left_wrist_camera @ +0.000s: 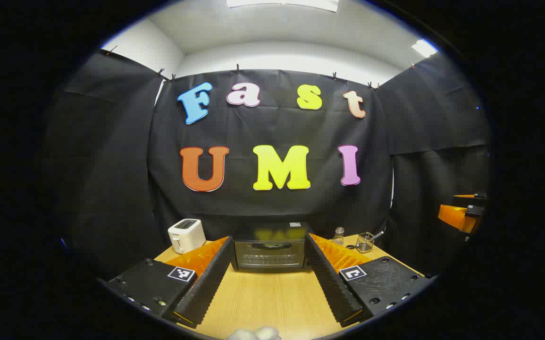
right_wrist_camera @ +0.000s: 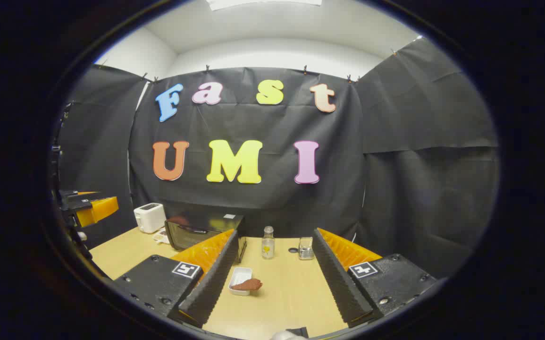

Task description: Open the electric oven with the left hand, put the food in, and close the electric oven.

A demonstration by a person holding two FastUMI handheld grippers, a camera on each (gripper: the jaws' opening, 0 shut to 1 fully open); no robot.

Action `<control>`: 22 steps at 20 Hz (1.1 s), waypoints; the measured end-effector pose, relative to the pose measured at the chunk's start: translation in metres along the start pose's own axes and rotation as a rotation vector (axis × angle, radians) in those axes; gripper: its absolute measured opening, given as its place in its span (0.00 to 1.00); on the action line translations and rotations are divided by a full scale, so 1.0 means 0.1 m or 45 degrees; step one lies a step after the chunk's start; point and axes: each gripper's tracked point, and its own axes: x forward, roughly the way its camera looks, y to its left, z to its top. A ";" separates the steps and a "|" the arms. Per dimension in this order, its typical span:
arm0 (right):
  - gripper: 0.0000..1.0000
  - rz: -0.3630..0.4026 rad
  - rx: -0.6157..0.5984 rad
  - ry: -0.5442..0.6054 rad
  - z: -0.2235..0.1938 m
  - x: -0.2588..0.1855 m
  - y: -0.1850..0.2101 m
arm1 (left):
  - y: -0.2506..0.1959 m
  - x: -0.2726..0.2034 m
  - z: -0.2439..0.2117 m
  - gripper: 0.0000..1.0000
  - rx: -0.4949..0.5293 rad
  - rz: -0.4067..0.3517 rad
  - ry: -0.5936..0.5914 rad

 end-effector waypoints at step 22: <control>0.99 -0.045 0.046 0.046 -0.01 0.31 0.00 | -0.08 1.35 -0.32 0.95 0.001 -0.031 0.010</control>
